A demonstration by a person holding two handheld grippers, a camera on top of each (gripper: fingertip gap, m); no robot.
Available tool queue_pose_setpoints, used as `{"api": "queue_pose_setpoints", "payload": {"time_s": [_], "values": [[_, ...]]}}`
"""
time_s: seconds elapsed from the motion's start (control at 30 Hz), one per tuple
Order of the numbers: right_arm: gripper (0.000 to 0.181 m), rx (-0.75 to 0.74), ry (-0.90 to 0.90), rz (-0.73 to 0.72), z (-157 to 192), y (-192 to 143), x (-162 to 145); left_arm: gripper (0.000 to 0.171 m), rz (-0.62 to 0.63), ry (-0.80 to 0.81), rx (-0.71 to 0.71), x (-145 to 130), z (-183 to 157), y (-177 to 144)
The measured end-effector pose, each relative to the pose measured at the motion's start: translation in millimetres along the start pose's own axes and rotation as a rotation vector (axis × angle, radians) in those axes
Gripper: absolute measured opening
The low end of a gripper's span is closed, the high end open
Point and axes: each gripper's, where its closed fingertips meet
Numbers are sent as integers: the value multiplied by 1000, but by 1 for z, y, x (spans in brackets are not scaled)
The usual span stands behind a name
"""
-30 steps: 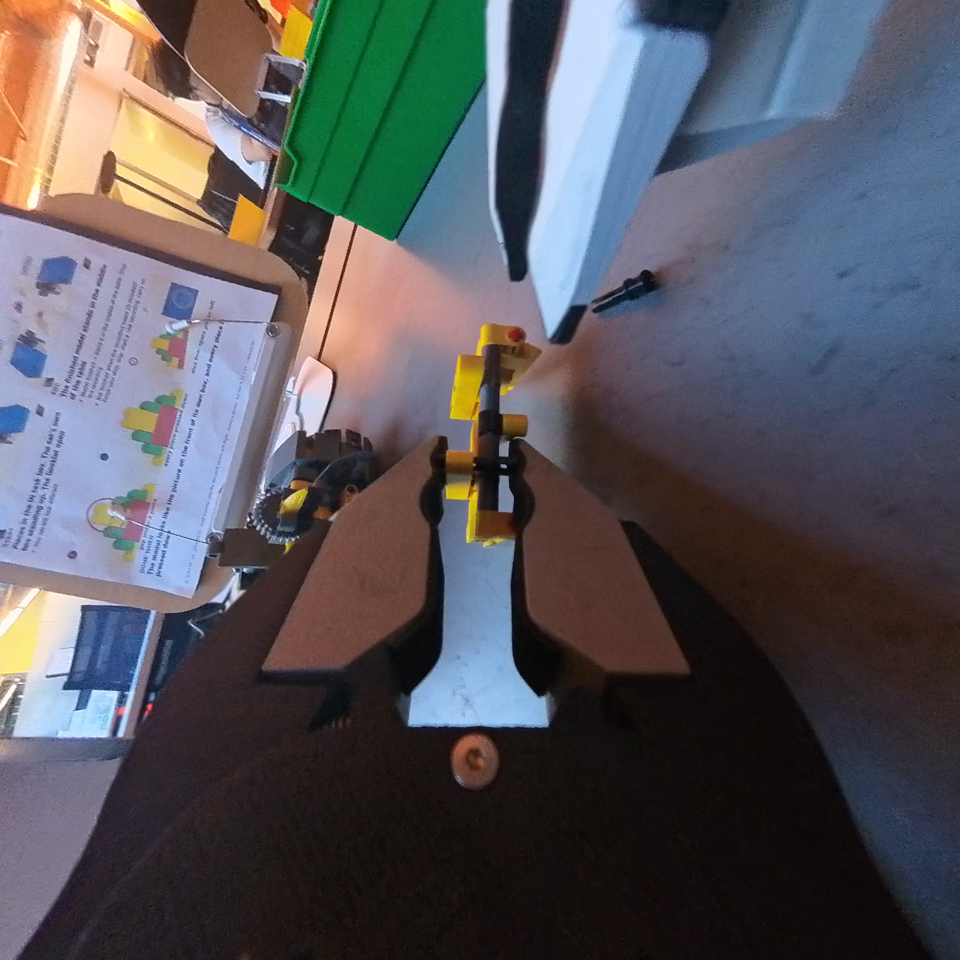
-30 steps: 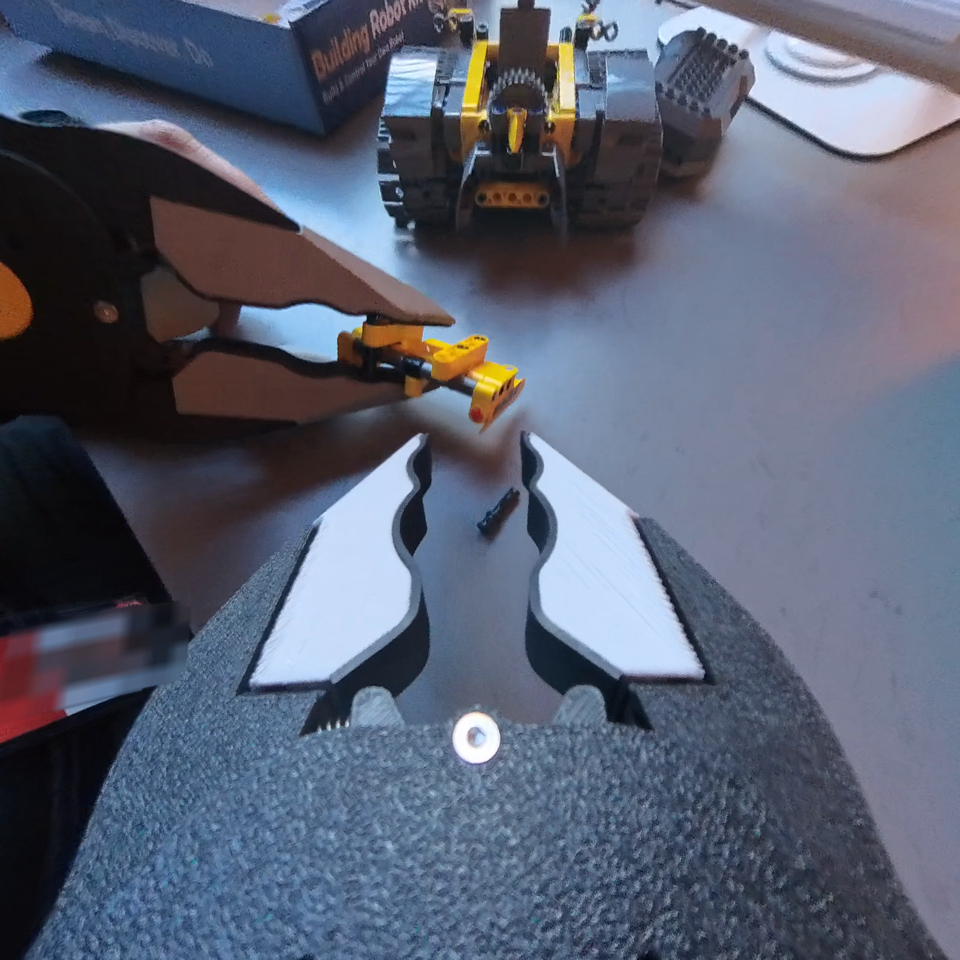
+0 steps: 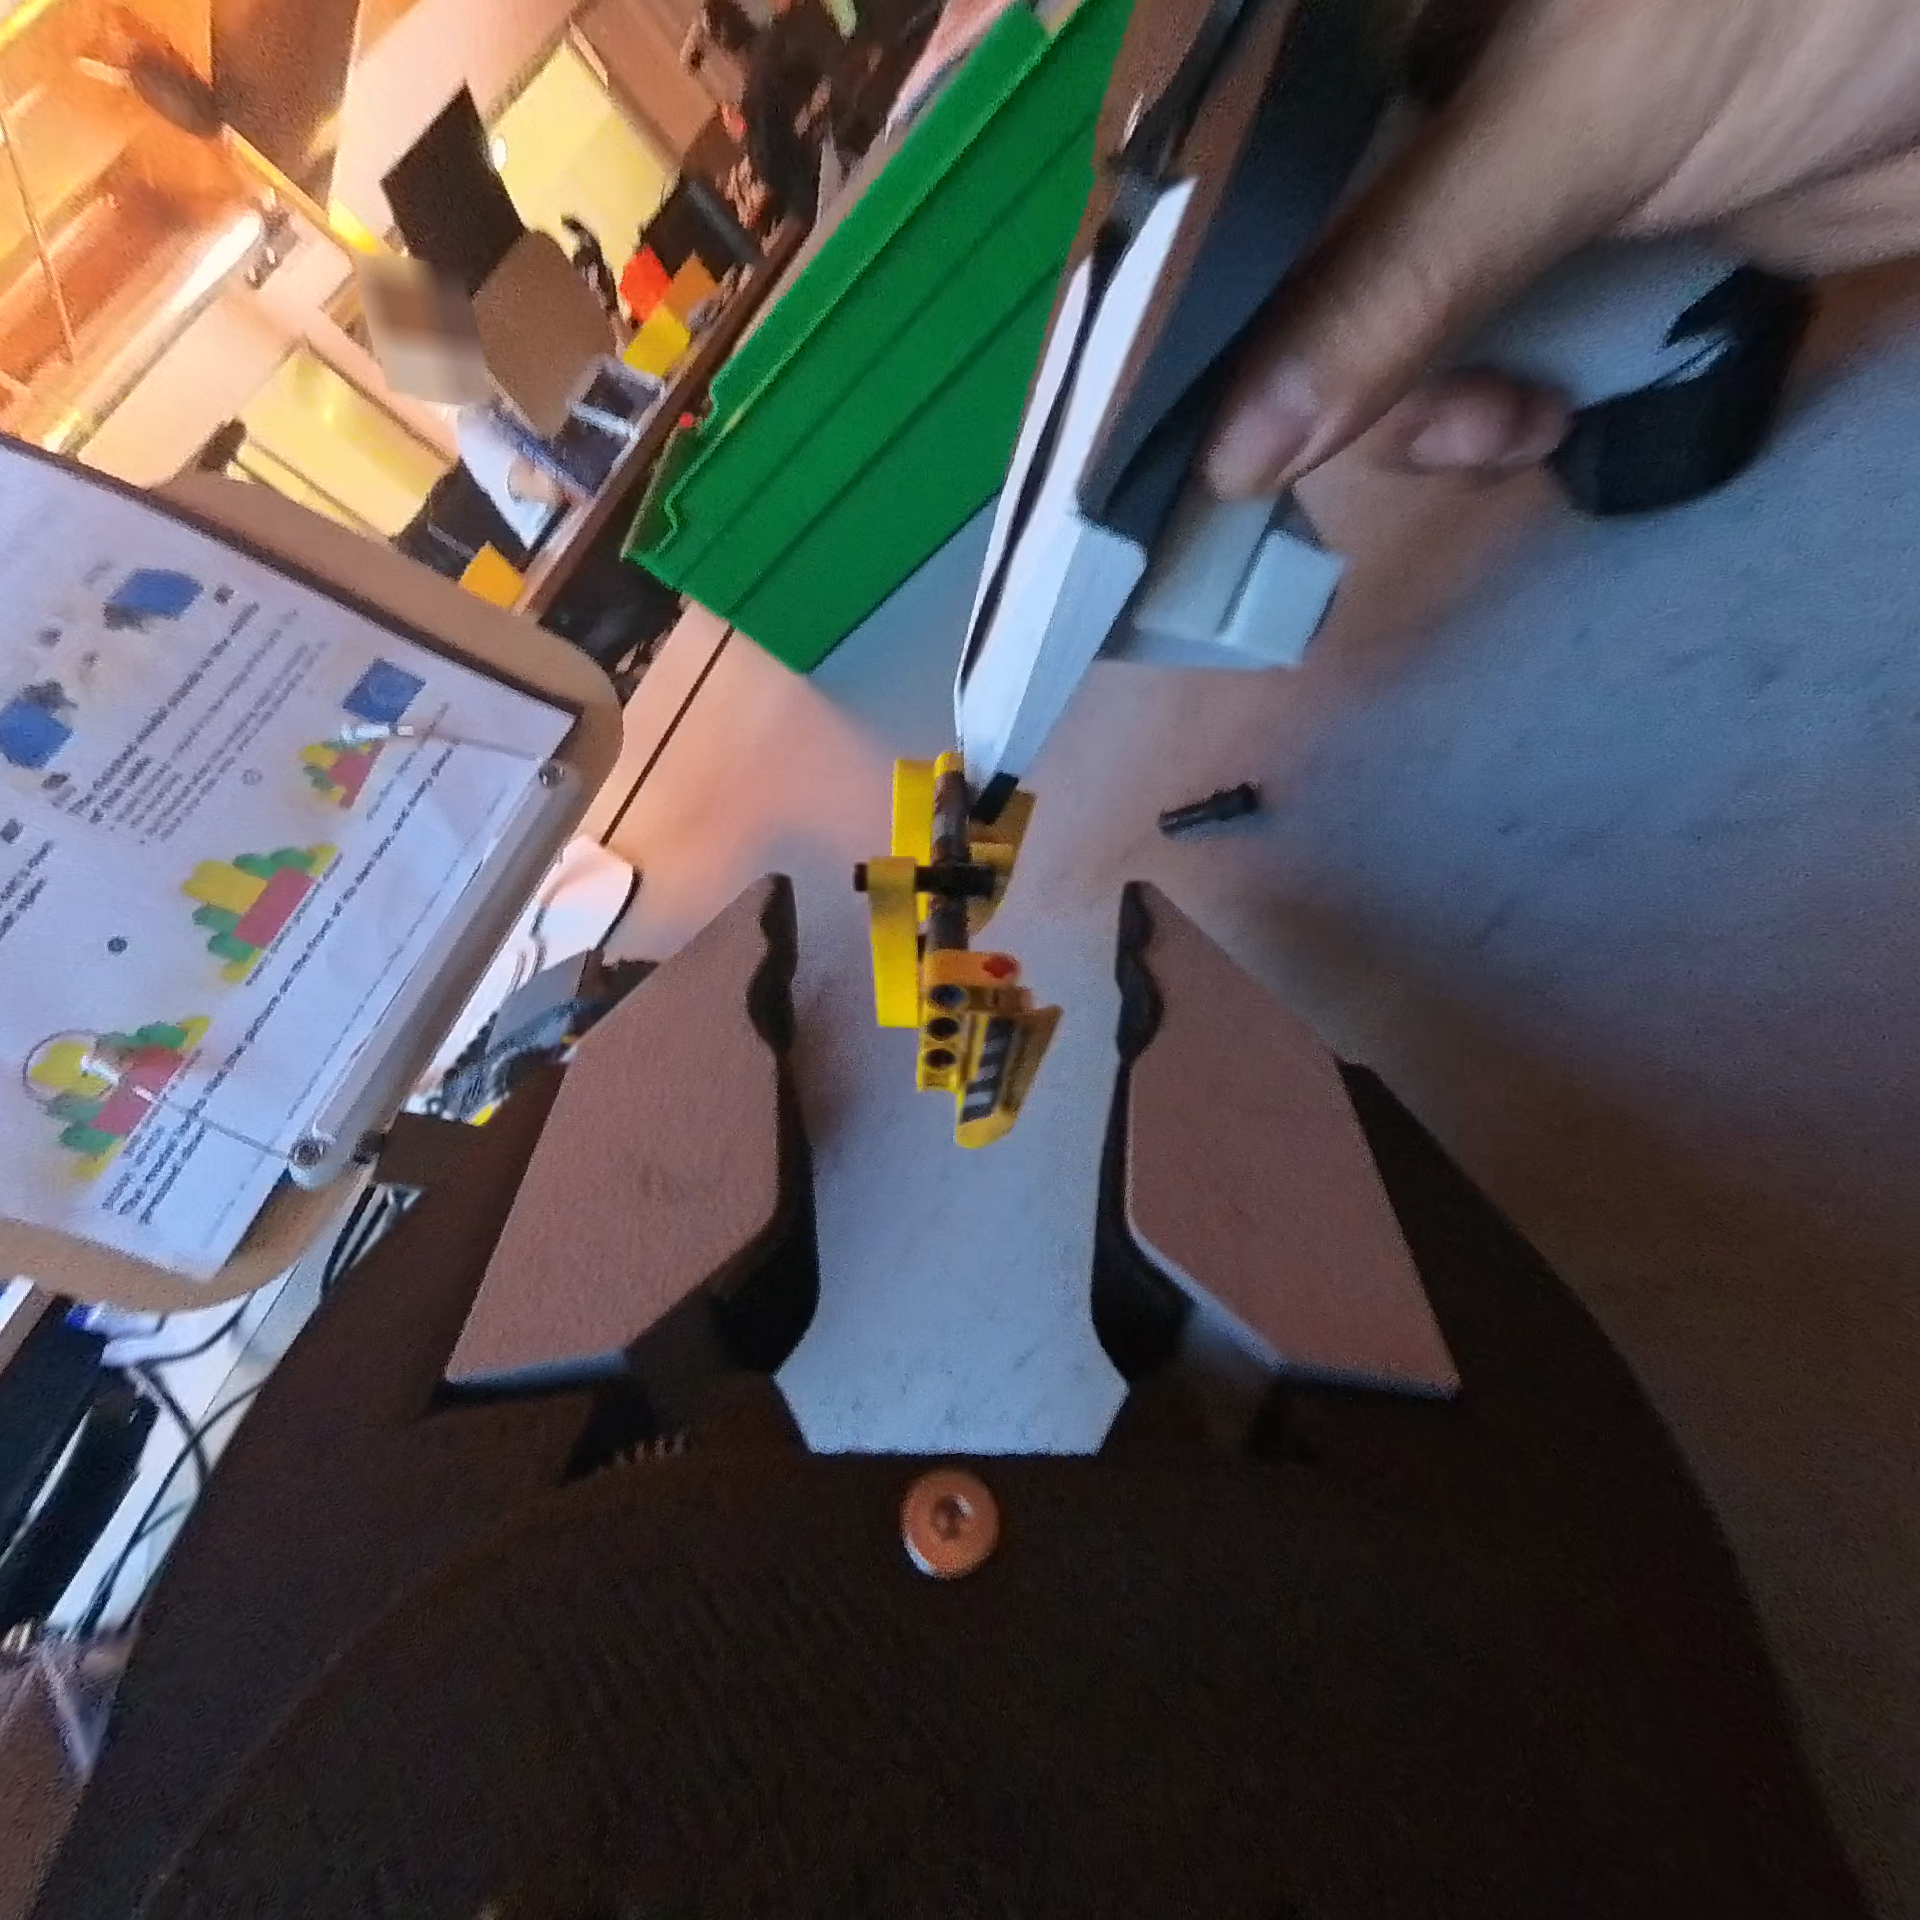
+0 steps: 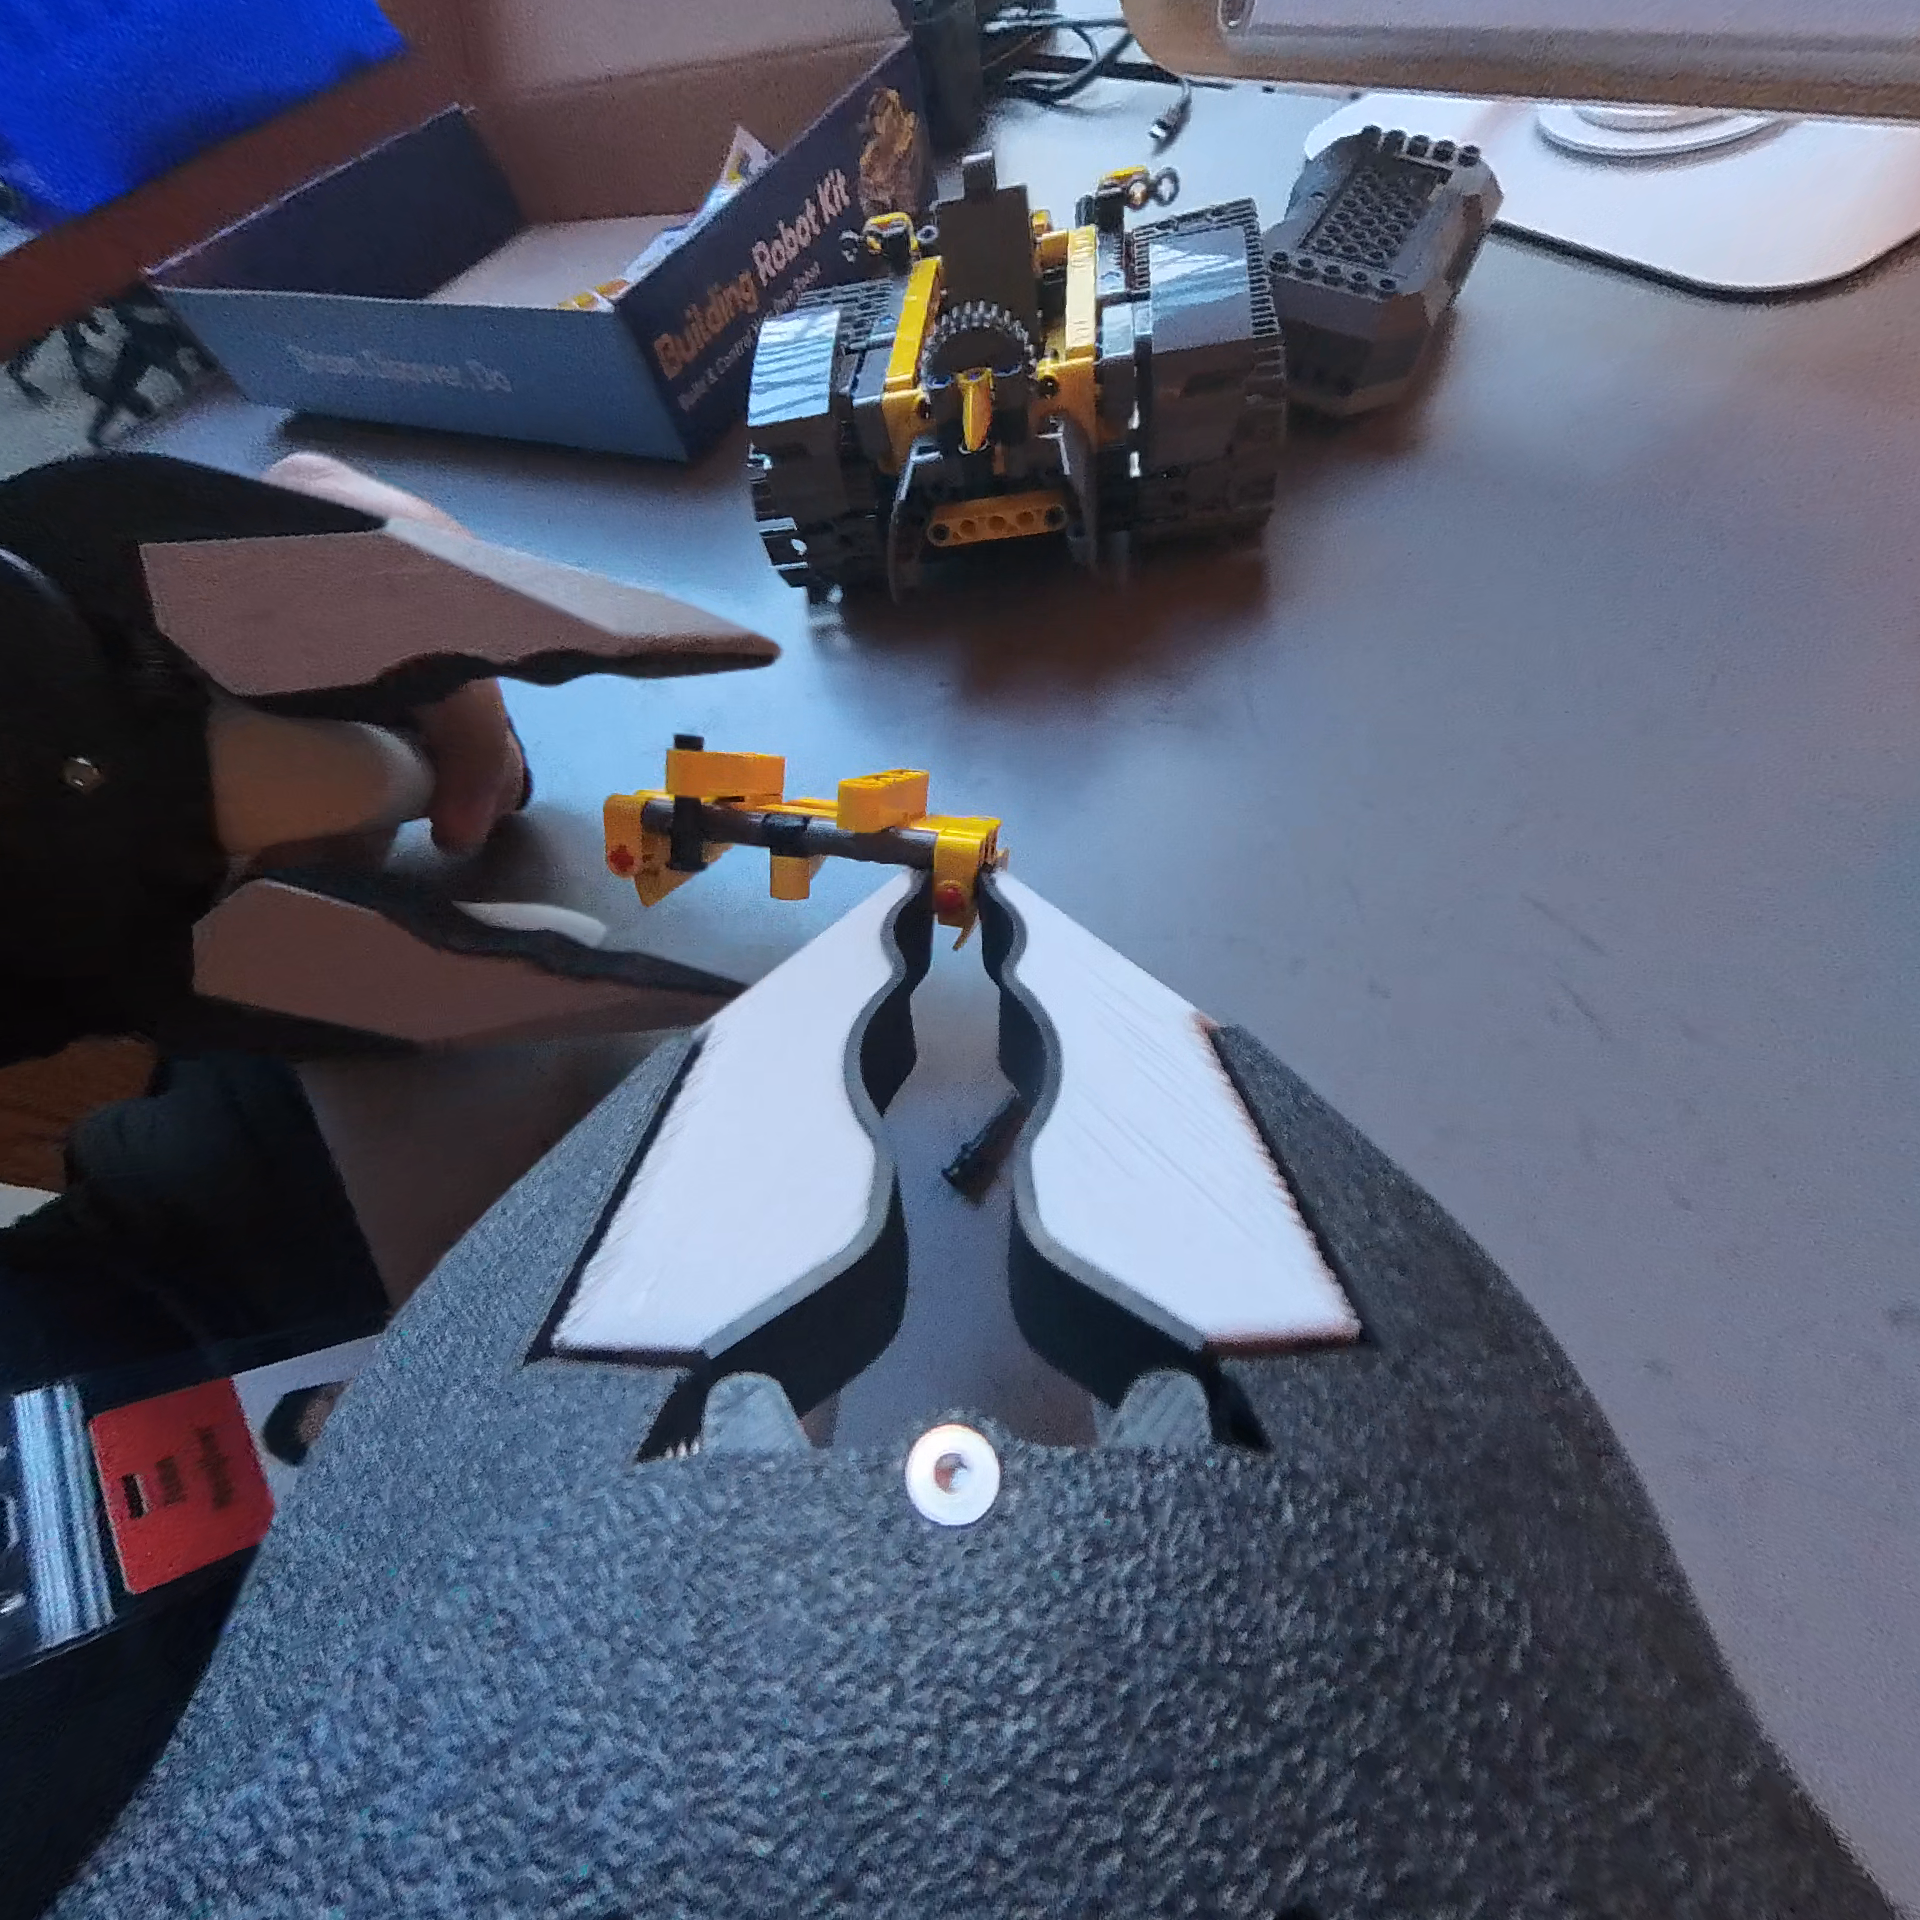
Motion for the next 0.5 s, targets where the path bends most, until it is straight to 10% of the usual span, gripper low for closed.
{"api": "queue_pose_setpoints", "payload": {"time_s": [0.5], "values": [[5,94,31,-50,10,-14,4,33,-4,32,-12,-3,-1,-2]]}}
Point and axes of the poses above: each gripper's, where its closed fingertips meet, y out along the fingers, x out of its top, z = x × y across the jaws, and after that the axes turned 2 degrees about y, right-handed
